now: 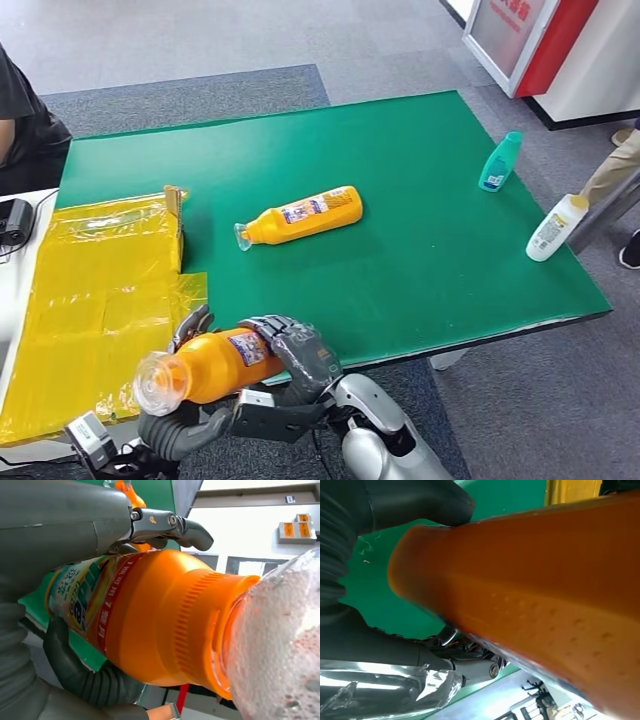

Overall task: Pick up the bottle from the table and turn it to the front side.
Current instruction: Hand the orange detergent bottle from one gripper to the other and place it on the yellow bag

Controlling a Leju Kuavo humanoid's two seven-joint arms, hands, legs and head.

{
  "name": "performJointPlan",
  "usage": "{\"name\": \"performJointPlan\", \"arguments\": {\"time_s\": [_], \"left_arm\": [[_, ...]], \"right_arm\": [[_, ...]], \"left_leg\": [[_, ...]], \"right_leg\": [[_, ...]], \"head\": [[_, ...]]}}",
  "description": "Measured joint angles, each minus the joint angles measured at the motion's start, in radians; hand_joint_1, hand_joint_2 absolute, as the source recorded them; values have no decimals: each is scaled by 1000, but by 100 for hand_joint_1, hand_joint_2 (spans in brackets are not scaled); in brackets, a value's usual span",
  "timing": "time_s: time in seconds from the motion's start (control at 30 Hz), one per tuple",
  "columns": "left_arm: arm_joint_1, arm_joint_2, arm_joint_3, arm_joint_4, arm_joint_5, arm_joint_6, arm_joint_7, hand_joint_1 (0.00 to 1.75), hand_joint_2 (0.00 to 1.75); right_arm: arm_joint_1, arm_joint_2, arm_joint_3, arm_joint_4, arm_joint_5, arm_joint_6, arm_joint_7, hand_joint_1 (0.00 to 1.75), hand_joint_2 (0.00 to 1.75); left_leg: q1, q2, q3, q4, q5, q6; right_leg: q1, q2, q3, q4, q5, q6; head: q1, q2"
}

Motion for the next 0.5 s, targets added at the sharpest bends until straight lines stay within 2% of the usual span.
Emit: {"name": "performJointPlan", "arguments": {"time_s": [0.03, 0.13, 0.17, 0.2, 0.27, 0.5], "left_arm": [[-1, 4, -6, -1, -7, 13, 1, 40, 175], [-4, 12, -21, -6, -34, 45, 4, 144, 175], [-5, 13, -24, -9, -46, 57, 6, 162, 175], [-6, 15, -26, -12, -60, 68, 9, 170, 175], [-7, 15, -30, -17, -84, 89, 17, 175, 175], [-10, 16, -35, -35, -147, 137, 41, 175, 175]], "right_arm": [[0, 1, -1, 3, 0, 2, 1, 175, 175], [0, 4, -6, 8, 5, 3, 6, 175, 175], [0, 4, -8, 9, 7, 3, 7, 175, 175], [1, 5, -9, 9, 9, 4, 9, 175, 175], [2, 6, -14, 9, 15, 5, 13, 175, 175], [12, 7, -25, 8, 23, 6, 12, 171, 175]], "left_leg": [[0, 0, 0, 0, 0, 0], [0, 0, 0, 0, 0, 0], [0, 0, 0, 0, 0, 0], [0, 0, 0, 0, 0, 0], [0, 0, 0, 0, 0, 0], [0, 0, 0, 0, 0, 0]], "right_leg": [[0, 0, 0, 0, 0, 0], [0, 0, 0, 0, 0, 0], [0, 0, 0, 0, 0, 0], [0, 0, 0, 0, 0, 0], [0, 0, 0, 0, 0, 0], [0, 0, 0, 0, 0, 0]], "head": [[0, 0], [0, 0], [0, 0], [0, 0], [0, 0], [0, 0]]}}
